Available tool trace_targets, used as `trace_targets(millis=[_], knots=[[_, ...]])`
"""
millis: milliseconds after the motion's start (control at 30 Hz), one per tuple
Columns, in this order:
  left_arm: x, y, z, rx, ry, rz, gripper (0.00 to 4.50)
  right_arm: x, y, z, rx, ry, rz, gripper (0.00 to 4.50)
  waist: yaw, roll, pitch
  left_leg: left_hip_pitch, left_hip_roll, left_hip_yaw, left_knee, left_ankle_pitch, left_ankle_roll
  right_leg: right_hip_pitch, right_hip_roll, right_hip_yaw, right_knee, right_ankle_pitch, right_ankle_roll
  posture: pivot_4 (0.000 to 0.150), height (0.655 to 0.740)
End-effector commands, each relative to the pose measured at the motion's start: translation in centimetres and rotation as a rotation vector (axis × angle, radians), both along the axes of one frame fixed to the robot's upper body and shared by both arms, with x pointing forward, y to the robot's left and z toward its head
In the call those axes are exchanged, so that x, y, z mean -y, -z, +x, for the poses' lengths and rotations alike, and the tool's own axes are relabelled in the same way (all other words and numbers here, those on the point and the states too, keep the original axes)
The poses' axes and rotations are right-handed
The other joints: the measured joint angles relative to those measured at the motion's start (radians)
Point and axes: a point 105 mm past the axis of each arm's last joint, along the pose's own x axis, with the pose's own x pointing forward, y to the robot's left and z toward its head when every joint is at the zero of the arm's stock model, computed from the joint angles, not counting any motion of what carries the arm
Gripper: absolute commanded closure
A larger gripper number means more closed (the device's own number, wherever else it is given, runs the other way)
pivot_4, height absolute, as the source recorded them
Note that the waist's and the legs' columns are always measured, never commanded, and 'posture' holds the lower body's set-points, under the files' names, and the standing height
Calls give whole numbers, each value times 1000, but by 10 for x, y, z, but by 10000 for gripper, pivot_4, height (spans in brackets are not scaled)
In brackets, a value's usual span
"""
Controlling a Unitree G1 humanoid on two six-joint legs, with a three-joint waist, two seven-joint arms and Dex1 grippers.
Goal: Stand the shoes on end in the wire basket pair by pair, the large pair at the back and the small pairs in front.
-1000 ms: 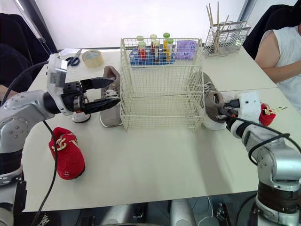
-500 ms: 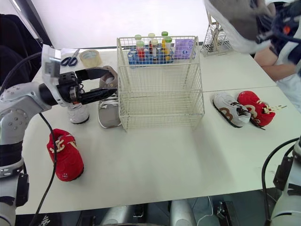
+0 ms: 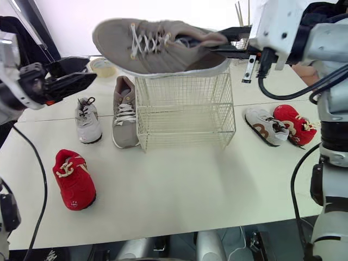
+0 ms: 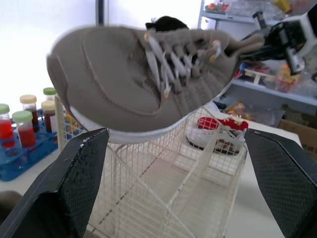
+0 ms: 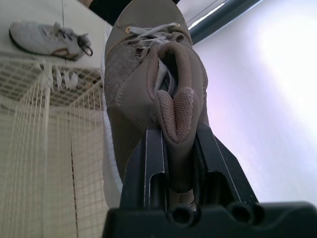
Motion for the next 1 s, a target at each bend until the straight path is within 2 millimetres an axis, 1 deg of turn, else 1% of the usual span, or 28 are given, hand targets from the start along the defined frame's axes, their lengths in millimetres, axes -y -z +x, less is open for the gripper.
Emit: trace_targets(millis=[33, 167, 333, 433, 533, 700, 900, 1000], knots=[[-4, -11, -12, 22, 1, -2, 0, -9, -32, -17, 163, -73, 11, 44179, 1, 0, 0, 0, 0, 0, 0, 0, 0, 0, 0, 0, 1, 0, 0, 1500, 7400], [-13, -6, -9, -16, -34, 16, 0, -11, -35, -15, 262, -77, -54, 44179, -2, 0, 0, 0, 0, 0, -1, 1, -2, -1, 0, 0, 2, 0, 0, 1500, 7400], [-35, -13, -1, -29, -82, -20, 0, -15, -35, -19, 373, -115, -111, 44179, -1, 0, 0, 0, 0, 0, -1, 0, -3, -1, 0, 0, 2, 0, 0, 1500, 7400], [-41, -18, 5, -34, -82, -40, 0, -18, -31, -23, 410, -150, -150, 44179, -1, 0, 0, 0, 0, 0, -1, 1, -4, -1, 1, 0, 2, 0, 0, 1500, 7400], [-38, -19, 9, -38, -54, -30, 0, -22, -28, -26, 439, -184, -185, 44179, -1, 0, 0, 0, 0, 0, -1, 1, -4, -1, 1, 0, 2, 0, 0, 1500, 7400], [-24, -23, 13, -51, 32, -31, 0, -34, -22, -30, 479, -258, -232, 44179, -3, 0, 0, 0, 0, 0, -1, 1, -4, -1, 1, -1, 2, 0, 0, 1500, 7400], [-7, -14, 19, -87, 118, 15, 0, -52, -26, -38, 561, -351, -252, 44179, -4, 0, 0, 0, 0, 0, -1, 2, -3, -2, 1, -1, 4, 0, 0, 1500, 7400], [-3, -7, 20, -101, 138, 44, 0, -56, -29, -40, 594, -374, -257, 44179, -3, -1, 0, 0, 0, 0, -1, 2, -2, -3, 1, -1, 8, 0, 0, 1500, 7400]])
